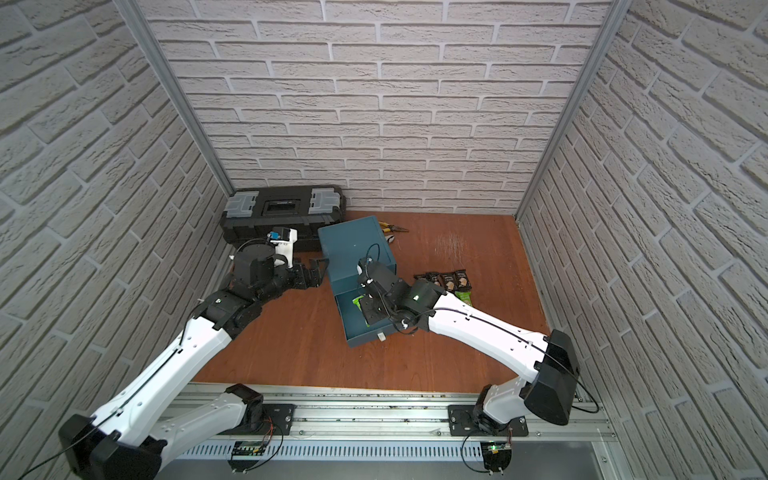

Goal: Take the cookies out of the drawer
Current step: Place the cookie at the center of the board.

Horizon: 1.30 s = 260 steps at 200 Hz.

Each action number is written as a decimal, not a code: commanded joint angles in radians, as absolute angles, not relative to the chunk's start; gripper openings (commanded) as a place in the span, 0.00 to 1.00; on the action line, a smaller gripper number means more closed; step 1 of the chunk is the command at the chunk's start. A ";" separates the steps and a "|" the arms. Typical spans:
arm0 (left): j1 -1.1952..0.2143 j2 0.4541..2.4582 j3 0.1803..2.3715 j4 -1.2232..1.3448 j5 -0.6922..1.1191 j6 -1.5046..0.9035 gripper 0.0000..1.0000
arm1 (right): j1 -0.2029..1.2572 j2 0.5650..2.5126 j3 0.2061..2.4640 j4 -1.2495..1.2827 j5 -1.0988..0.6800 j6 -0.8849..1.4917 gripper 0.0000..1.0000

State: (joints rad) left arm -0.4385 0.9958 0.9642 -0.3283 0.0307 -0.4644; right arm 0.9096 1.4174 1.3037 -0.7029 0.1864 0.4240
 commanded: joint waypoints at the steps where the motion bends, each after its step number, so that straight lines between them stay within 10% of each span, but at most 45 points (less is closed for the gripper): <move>1: -0.433 0.959 0.989 -0.356 0.023 -0.440 0.99 | 0.891 1.348 1.326 -0.730 0.199 0.403 0.02; 51: -0.507 0.913 1.015 -0.379 0.174 -0.431 0.98 | 0.788 1.169 1.246 -0.732 0.178 0.400 0.02; 129: -0.962 0.886 0.888 -0.329 -0.109 -0.426 0.98 | 0.426 1.018 1.074 -0.719 0.096 0.345 0.02; 260: -1.189 0.864 0.747 -0.295 -0.324 -0.506 0.98 | 0.276 1.484 0.911 -0.333 -0.068 0.327 0.02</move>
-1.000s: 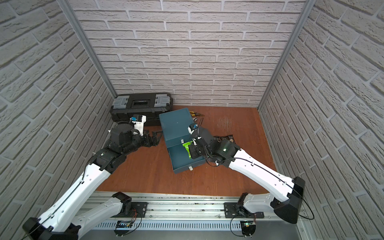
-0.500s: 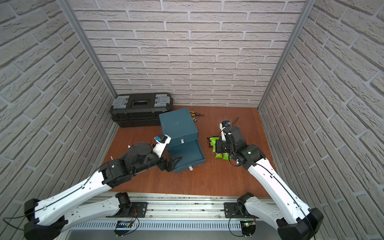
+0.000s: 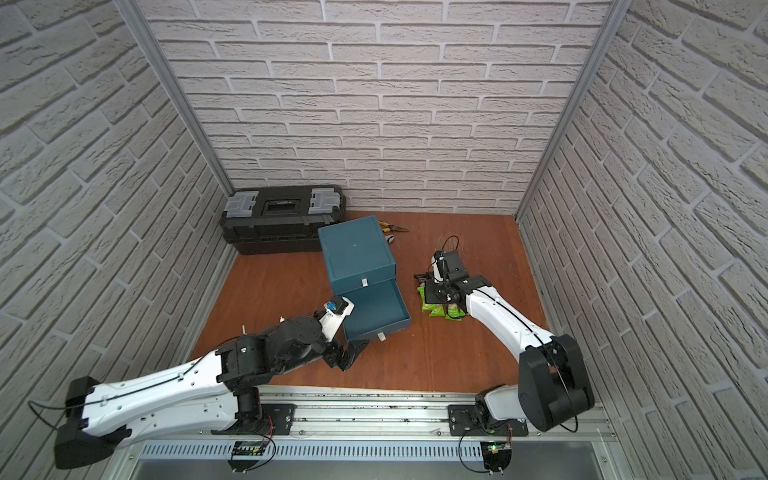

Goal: Take the cookies out of the drawer
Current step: Place the cookie at the center of the board.

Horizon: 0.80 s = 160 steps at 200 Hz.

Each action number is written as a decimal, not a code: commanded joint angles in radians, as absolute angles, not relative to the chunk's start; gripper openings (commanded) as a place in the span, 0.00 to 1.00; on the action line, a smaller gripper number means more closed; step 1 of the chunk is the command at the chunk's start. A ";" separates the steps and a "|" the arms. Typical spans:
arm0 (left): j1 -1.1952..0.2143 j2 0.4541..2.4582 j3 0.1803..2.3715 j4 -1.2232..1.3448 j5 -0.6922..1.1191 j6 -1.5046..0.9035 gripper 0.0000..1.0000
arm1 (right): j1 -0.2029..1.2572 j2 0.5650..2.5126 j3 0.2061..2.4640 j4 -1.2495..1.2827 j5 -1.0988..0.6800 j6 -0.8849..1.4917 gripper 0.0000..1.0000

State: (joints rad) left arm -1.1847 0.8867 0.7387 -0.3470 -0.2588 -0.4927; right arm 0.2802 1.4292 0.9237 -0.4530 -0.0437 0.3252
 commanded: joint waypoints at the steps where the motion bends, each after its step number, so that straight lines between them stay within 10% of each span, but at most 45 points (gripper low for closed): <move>1: -1.189 0.864 0.748 -0.295 -0.326 -0.505 0.99 | 0.276 1.487 0.911 -0.330 -0.070 0.327 0.02; 160: -1.189 0.843 0.773 -0.341 -0.445 -0.468 0.98 | 0.276 1.649 0.950 -0.324 0.038 0.317 0.11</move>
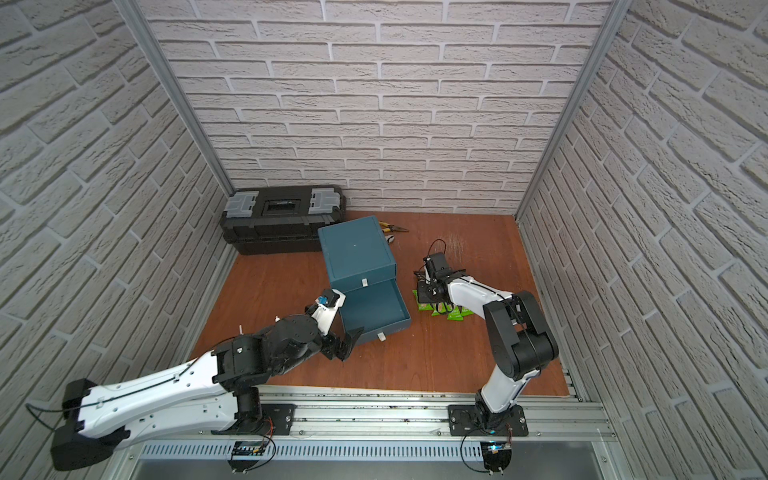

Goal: Take the cookies out of the drawer
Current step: Place the cookie at the center of the board, then close the drawer of the storage box.

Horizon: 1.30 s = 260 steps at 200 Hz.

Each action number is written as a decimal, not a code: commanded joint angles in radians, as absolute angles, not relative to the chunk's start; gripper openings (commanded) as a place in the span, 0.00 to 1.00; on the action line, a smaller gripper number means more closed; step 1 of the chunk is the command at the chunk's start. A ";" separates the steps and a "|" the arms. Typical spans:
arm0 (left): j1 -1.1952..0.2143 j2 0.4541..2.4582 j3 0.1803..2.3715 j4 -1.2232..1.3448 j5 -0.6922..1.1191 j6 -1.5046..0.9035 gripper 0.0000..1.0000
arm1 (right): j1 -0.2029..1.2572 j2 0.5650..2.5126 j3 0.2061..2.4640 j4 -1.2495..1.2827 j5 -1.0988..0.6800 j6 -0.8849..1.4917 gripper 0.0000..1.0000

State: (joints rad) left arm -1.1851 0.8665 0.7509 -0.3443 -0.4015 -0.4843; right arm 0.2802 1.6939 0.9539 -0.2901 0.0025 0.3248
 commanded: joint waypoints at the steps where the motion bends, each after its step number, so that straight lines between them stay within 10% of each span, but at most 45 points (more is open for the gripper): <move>1: -1.188 0.843 0.774 -0.341 -0.445 -0.468 0.98 | 0.276 1.648 0.950 -0.325 0.038 0.317 0.11; 74: -1.083 0.816 0.822 -0.461 -0.506 -0.460 0.98 | 0.278 1.484 0.952 -0.396 0.004 0.358 0.43; 154: -0.675 1.014 1.053 -0.451 -0.194 -0.381 0.98 | 0.339 1.104 0.959 -0.680 -0.001 0.372 0.39; 260: -0.516 1.246 1.141 -0.377 -0.006 -0.425 0.98 | 0.584 0.923 0.832 -0.808 -0.219 0.433 0.49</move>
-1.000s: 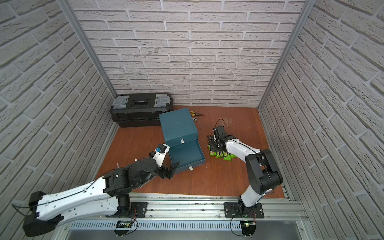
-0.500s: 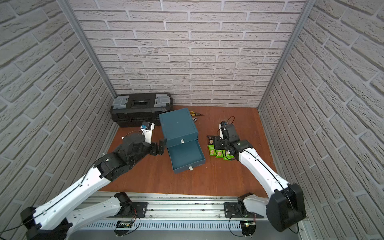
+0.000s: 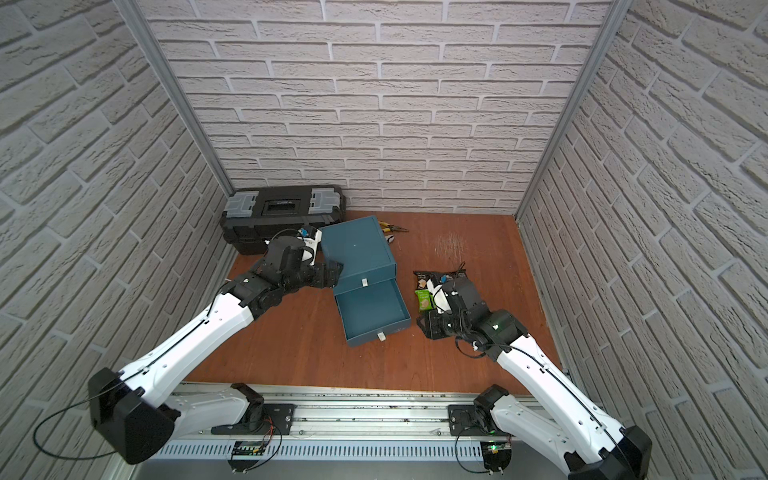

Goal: Take the cookies out of the drawer
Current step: Close the drawer of the storage box.

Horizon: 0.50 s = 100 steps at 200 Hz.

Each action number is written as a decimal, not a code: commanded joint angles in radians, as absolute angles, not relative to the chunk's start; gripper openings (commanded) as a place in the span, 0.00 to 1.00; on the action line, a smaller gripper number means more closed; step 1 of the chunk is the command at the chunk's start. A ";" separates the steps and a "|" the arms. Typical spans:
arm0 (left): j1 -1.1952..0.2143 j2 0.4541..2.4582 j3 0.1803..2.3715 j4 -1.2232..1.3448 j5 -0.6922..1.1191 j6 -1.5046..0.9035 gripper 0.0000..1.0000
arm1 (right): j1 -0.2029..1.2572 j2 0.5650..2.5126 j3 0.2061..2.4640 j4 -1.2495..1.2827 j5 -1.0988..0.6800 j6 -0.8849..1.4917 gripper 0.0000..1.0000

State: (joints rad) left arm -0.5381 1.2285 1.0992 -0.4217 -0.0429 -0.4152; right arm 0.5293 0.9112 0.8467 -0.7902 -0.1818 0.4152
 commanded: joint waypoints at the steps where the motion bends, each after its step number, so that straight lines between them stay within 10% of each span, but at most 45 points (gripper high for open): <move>1: -0.516 1.247 1.142 -0.378 -0.005 -0.426 0.99 | 0.587 0.924 0.831 -0.808 -0.218 0.433 0.49; 100: -0.494 1.306 1.117 -0.343 0.009 -0.455 0.99 | 0.781 0.993 0.648 -0.367 -0.147 0.648 0.45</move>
State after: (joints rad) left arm -0.5037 1.2903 1.1259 -0.3992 -0.0090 -0.4458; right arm 0.7555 0.9733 0.6819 -0.6201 -0.1936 0.5495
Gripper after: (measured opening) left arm 0.985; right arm 0.475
